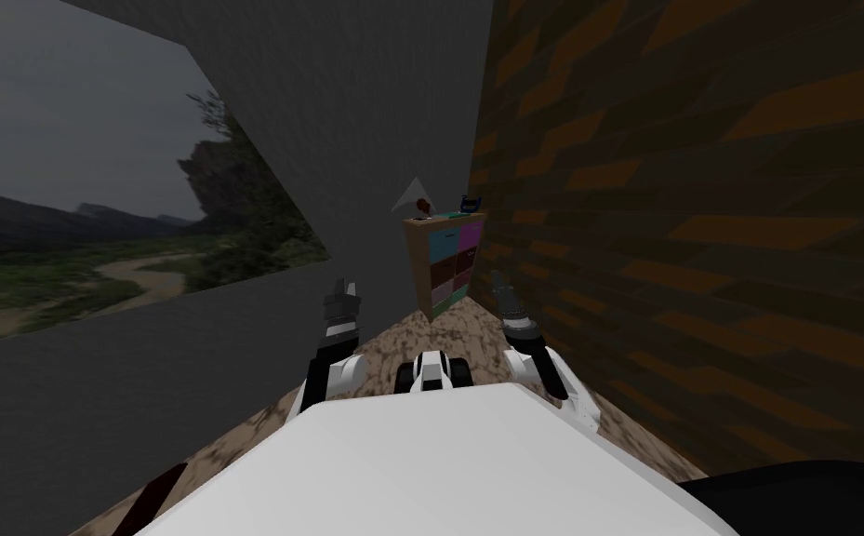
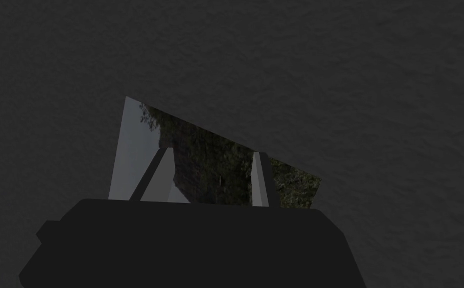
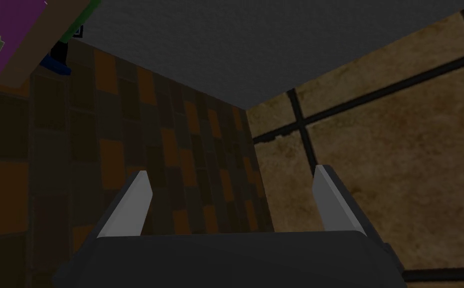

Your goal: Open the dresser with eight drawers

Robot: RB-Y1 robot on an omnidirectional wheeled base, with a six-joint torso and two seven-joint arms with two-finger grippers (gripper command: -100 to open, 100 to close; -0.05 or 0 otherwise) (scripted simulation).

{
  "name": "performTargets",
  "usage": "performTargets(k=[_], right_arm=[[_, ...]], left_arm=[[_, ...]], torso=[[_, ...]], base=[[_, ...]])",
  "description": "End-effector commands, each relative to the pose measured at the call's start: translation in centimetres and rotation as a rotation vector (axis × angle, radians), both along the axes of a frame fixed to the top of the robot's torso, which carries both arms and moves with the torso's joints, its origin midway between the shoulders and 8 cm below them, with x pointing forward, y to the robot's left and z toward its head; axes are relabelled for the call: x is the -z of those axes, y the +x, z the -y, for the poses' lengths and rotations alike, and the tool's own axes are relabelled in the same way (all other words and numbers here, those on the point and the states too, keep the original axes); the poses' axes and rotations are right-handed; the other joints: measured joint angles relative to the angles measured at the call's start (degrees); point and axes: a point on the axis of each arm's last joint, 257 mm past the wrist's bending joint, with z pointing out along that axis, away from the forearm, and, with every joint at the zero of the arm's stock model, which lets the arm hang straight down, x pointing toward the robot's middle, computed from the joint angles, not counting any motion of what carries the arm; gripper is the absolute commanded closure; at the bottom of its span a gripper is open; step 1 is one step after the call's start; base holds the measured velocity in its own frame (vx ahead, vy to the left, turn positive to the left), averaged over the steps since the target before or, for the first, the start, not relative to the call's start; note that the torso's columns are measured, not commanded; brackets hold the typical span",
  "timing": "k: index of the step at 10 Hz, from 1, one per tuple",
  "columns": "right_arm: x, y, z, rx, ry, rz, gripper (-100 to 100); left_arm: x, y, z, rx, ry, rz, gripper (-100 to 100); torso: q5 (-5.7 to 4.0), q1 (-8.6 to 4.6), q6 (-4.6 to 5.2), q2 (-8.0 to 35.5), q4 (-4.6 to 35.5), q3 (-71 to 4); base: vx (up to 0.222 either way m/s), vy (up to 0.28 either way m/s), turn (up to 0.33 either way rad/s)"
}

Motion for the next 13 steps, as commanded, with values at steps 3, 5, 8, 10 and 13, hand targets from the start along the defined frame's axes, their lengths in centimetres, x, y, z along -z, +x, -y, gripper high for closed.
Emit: performTargets(k=[3,5,8,10,13], right_arm=[[0.9,0.7,0.2,0.084,-0.208,0.014,-100],[1.1,1.0,0.4,0.114,-0.276,0.022,-100],[1.5,1.5,0.7,0.171,-0.407,0.039,-100],[1.8,1.8,1.0,0.205,-0.480,0.051,-100],[2.0,2.1,1.2,0.241,-0.555,0.064,-100]], left_arm=[[0.0,0.0,0.0,0.000,0.000,0.000,0],[0.0,0.0,0.0,0.000,0.000,0.000,0],[0.0,0.0,0.0,0.000,0.000,0.000,0],[0.0,0.0,0.0,0.000,0.000,0.000,0],[0.0,0.0,0.0,0.000,0.000,0.000,0]], torso=[[0.01,0.03,0.00,-0.07,-0.02,-0.04],[0.00,0.00,0.00,-0.04,-0.01,-0.02],[0.04,0.11,0.00,-0.11,-0.03,-0.07],[-0.01,-0.05,0.00,-0.06,-0.02,-0.03],[0.02,0.08,0.00,-0.05,-0.01,-0.03]], base=[[0.060,0.053,-0.002],[0.048,0.035,-0.001],[0.071,0.067,-0.002],[0.068,0.034,-0.001],[0.051,0.041,-0.001]])
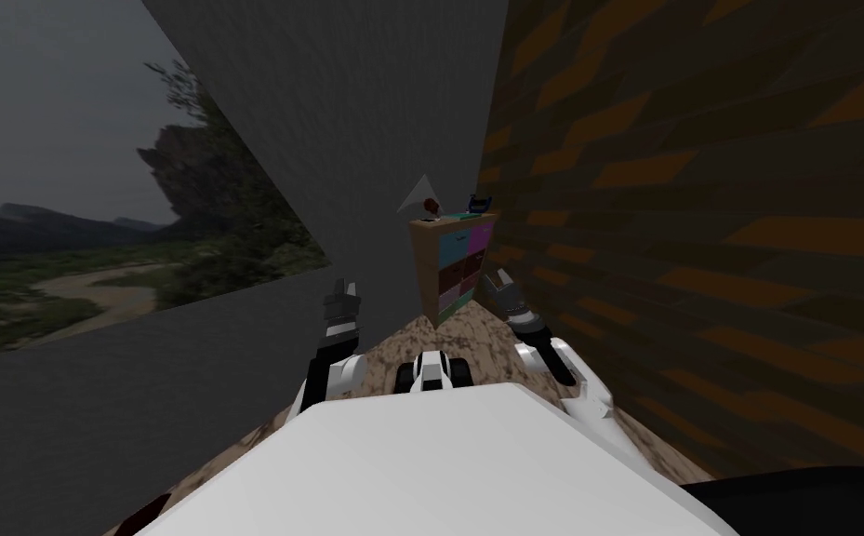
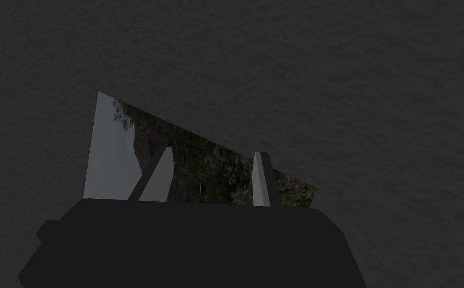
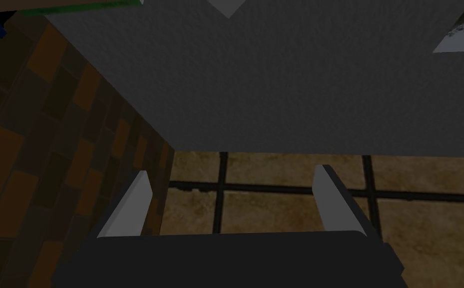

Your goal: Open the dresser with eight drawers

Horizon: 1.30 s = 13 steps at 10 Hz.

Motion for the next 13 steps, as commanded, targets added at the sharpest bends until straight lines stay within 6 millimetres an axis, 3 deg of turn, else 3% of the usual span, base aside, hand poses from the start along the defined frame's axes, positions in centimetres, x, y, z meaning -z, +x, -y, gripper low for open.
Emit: performTargets(k=[1,13], right_arm=[[0.4,0.5,0.5,0.048,-0.110,0.019,-100],[2.0,2.9,3.5,0.233,-0.583,0.100,-100]], left_arm=[[0.0,0.0,0.0,0.000,0.000,0.000,0],[0.0,0.0,0.0,0.000,0.000,0.000,0]], torso=[[0.01,0.01,0.00,0.03,0.00,0.01],[-0.02,-0.08,0.00,-0.02,-0.01,-0.02]], base=[[0.055,0.054,-0.002],[0.059,0.050,-0.001]])
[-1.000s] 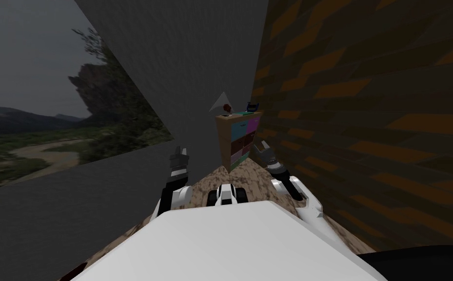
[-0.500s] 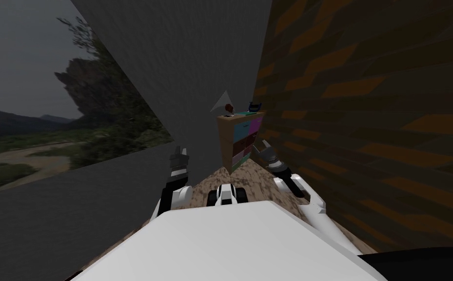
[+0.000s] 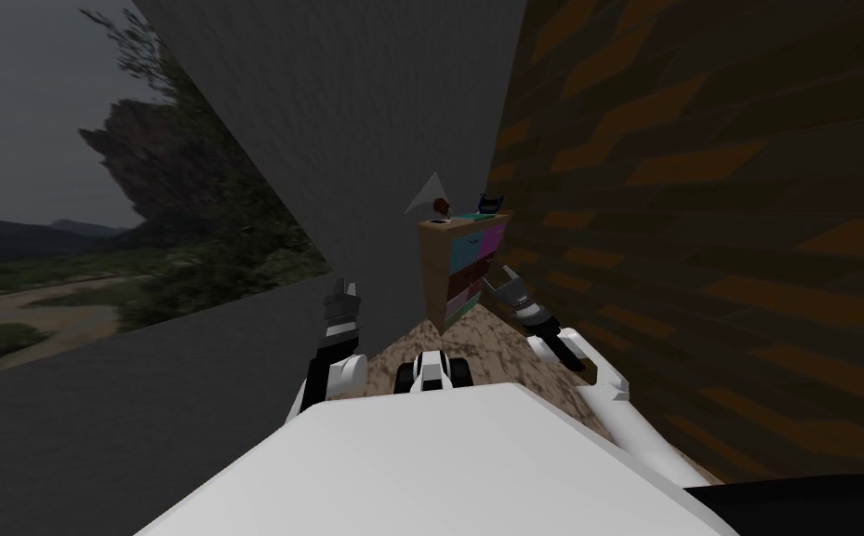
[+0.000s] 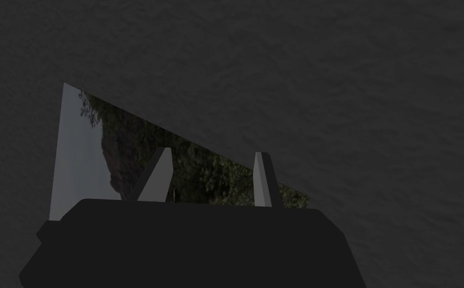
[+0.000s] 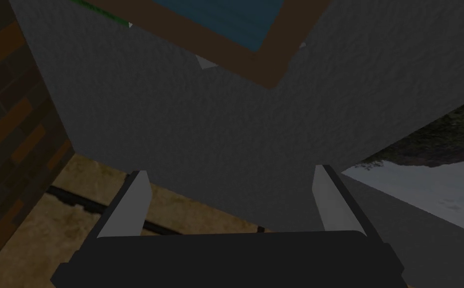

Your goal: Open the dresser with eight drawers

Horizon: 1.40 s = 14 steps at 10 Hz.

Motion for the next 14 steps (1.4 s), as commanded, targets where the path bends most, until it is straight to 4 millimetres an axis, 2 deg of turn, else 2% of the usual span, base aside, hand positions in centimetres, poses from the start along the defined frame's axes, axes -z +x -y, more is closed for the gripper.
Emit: performTargets(k=[1,6,7,8,9,11,14], right_arm=[[0.3,0.6,0.8,0.036,-0.098,0.018,-100],[0.8,2.0,3.1,0.120,-0.347,0.059,-100],[0.8,2.0,3.1,0.122,-0.352,0.062,-100],[0.8,2.5,4.0,0.148,-0.433,0.076,-100],[0.8,2.5,4.0,0.150,-0.437,0.078,-100],[0.7,3.5,5.8,0.195,-0.588,0.103,-100],[0.6,3.9,6.7,0.226,-0.682,0.129,-100]], left_arm=[[0.0,0.0,0.0,0.000,0.000,0.000,0],[0.0,0.0,0.0,0.000,0.000,0.000,0],[0.0,0.0,0.0,0.000,0.000,0.000,0],[0.0,0.0,0.0,0.000,0.000,0.000,0],[0.0,0.0,0.0,0.000,0.000,0.000,0],[0.0,0.0,0.0,0.000,0.000,0.000,0],[0.0,0.0,0.0,0.000,0.000,0.000,0]], torso=[[0.02,0.09,0.00,-0.08,-0.02,-0.04],[0.02,0.06,0.00,0.05,0.02,0.04],[0.01,0.04,0.00,-0.03,0.00,-0.01],[0.01,0.03,0.00,-0.03,-0.01,-0.02],[0.03,0.10,0.00,-0.05,-0.01,-0.03],[0.01,0.05,0.00,-0.02,0.00,-0.01],[0.00,0.01,0.00,0.02,0.01,0.02]], base=[[0.063,0.051,-0.004],[0.059,0.042,-0.001],[0.058,0.039,0.000],[0.066,0.063,-0.001],[0.058,0.052,-0.003],[0.075,0.066,-0.001],[0.061,0.049,-0.001]])
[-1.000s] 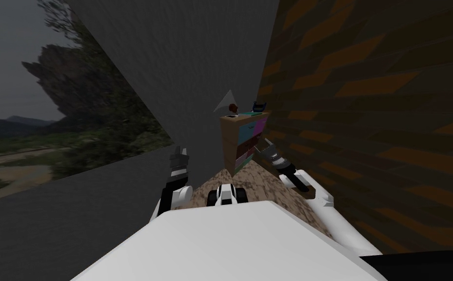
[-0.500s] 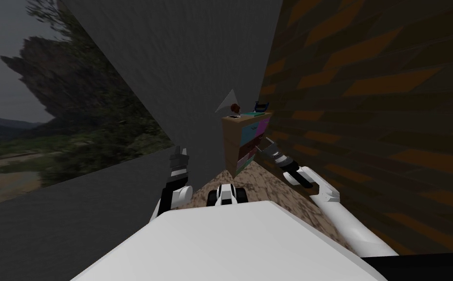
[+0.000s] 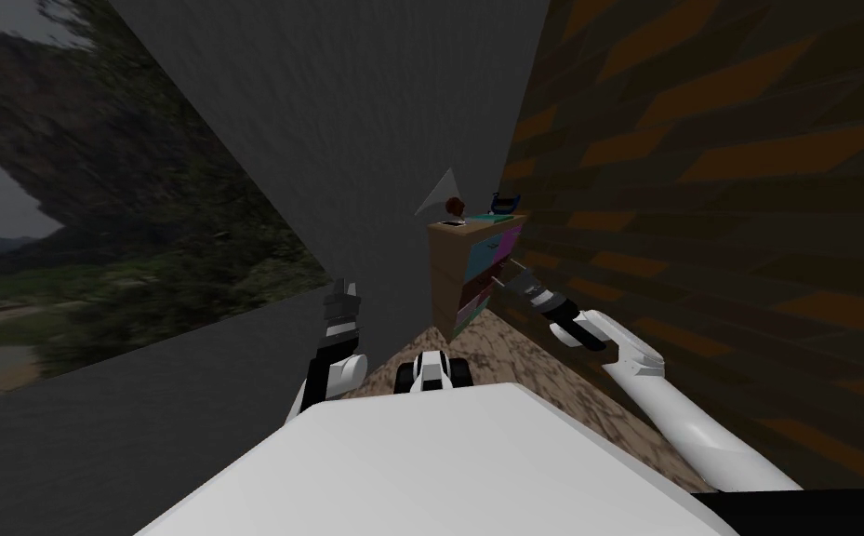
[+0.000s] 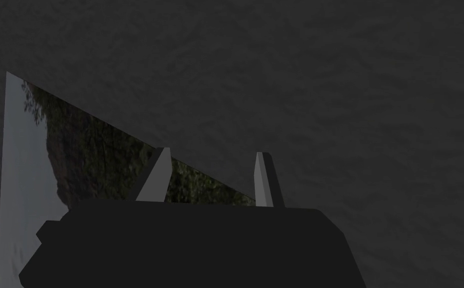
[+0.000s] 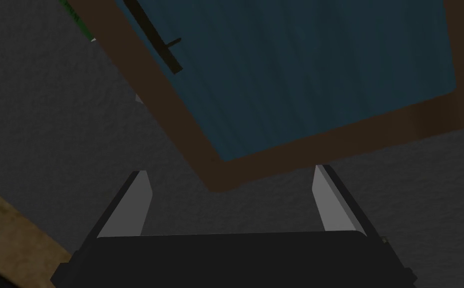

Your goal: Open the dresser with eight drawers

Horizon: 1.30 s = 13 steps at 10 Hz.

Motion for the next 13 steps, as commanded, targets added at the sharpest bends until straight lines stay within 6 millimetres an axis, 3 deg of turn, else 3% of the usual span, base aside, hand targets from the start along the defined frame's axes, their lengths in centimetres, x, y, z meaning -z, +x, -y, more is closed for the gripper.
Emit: performTargets(k=[1,8,11,13], right_arm=[[-0.4,0.7,1.4,0.037,-0.125,0.030,-100],[-2.3,2.5,5.6,0.134,-0.480,0.120,-100],[-3.2,3.0,6.7,0.159,-0.590,0.151,-100],[-2.9,2.9,6.6,0.155,-0.569,0.146,-100]], left_arm=[[0.0,0.0,0.0,0.000,0.000,0.000,0],[0.0,0.0,0.0,0.000,0.000,0.000,0],[0.0,0.0,0.0,0.000,0.000,0.000,0],[0.2,0.0,0.1,0.002,-0.001,-0.005,0]], torso=[[0.00,-0.02,0.00,0.04,0.01,0.02],[0.02,0.05,0.00,-0.05,-0.02,-0.04],[0.00,-0.02,0.01,0.03,0.01,0.02],[-0.02,0.09,0.01,-0.11,0.03,-0.10]], base=[[0.058,0.044,-0.001],[0.071,0.057,-0.002],[0.052,0.041,0.000],[0.006,0.003,0.000]])
